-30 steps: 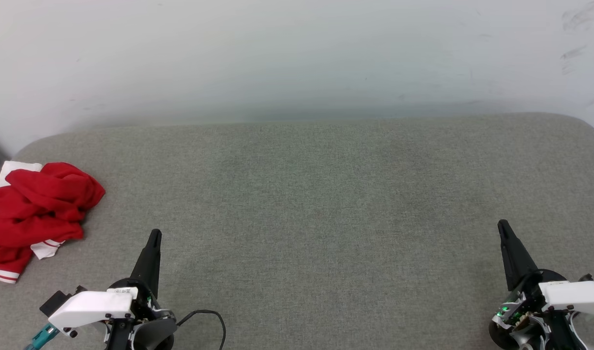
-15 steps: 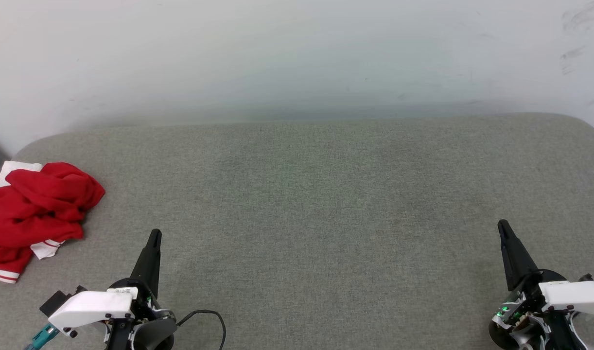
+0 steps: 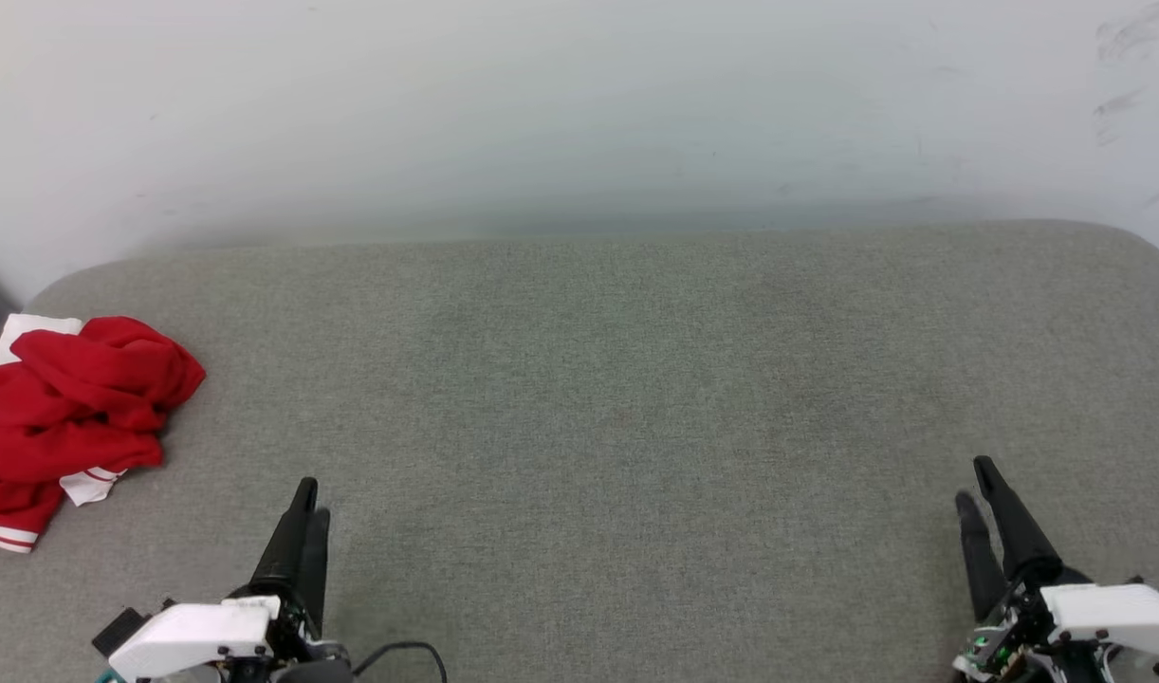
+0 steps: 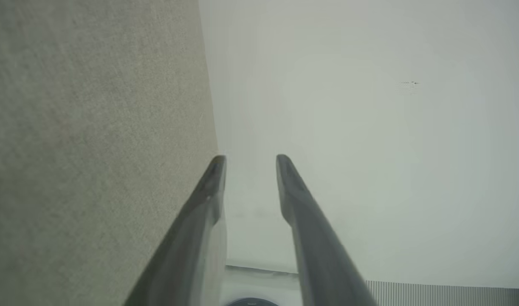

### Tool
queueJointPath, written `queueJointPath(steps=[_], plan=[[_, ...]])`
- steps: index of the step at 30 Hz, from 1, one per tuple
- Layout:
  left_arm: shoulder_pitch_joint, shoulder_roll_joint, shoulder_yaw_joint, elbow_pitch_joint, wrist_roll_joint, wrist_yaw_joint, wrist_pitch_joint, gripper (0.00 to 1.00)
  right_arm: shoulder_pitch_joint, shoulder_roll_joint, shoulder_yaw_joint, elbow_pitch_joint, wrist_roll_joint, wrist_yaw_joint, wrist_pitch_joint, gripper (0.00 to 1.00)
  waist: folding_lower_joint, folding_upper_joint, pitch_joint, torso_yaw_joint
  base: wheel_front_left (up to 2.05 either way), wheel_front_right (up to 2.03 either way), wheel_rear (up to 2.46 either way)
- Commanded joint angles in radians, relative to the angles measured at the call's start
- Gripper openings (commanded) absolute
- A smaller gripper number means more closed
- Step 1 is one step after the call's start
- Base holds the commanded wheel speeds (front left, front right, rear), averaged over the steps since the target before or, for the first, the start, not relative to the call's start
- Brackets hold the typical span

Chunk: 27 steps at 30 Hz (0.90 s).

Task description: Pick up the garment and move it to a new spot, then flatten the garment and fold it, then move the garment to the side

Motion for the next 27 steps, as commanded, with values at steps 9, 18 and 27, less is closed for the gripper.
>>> queueJointPath(steps=[9,18,27], plan=[[0.015,0.002,-0.015,-0.035,0.028,0.0,-0.051,1.0,0.001,0.0,0.032,-0.019,-0.065,0.0,-0.053,1.0,0.0,-0.0001,0.001,-0.001,0.0,0.0,0.0],[0.03,0.002,0.01,-0.042,0.092,-0.001,-0.088,1.0,0.002,0.0,0.039,-0.025,-0.156,0.0,-0.09,1.0,0.0,-0.0001,0.001,-0.002,0.0,0.0,0.0],[0.037,0.002,0.079,-0.063,0.246,-0.001,-0.125,1.0,-0.005,0.0,0.029,-0.057,-0.357,0.0,-0.127,1.0,0.0,-0.0001,0.001,-0.002,0.0,0.0,0.0]])
